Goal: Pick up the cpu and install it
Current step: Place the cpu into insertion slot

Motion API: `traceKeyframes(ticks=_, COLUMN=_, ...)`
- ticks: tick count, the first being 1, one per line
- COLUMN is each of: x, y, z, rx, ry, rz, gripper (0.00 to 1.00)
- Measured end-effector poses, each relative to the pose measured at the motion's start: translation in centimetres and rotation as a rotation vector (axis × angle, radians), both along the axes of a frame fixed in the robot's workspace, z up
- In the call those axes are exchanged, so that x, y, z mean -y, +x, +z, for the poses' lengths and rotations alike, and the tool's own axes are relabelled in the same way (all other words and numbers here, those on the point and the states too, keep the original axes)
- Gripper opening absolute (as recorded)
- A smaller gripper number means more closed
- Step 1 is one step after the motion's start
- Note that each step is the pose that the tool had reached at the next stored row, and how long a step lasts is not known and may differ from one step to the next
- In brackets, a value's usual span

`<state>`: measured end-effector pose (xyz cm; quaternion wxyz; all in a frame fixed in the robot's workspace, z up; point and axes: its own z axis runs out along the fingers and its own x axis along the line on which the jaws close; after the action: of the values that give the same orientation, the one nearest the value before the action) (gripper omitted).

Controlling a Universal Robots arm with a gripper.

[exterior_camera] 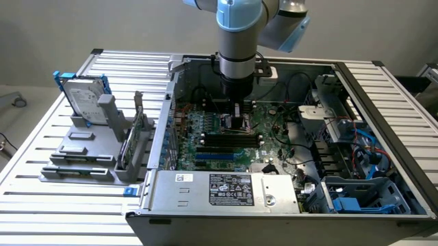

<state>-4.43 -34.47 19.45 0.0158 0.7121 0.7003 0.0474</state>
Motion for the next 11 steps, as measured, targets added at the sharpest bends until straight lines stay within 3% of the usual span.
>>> traceKeyframes(ticks=10, x=-0.15, y=0.01, z=-0.1, rx=0.0005, ry=0.0014, rz=-0.002, gripper=0.56)
traceKeyframes(ticks=11, x=-0.15, y=0.0, z=-0.09, rx=0.0003, ry=0.0008, rz=-0.002, gripper=0.62)
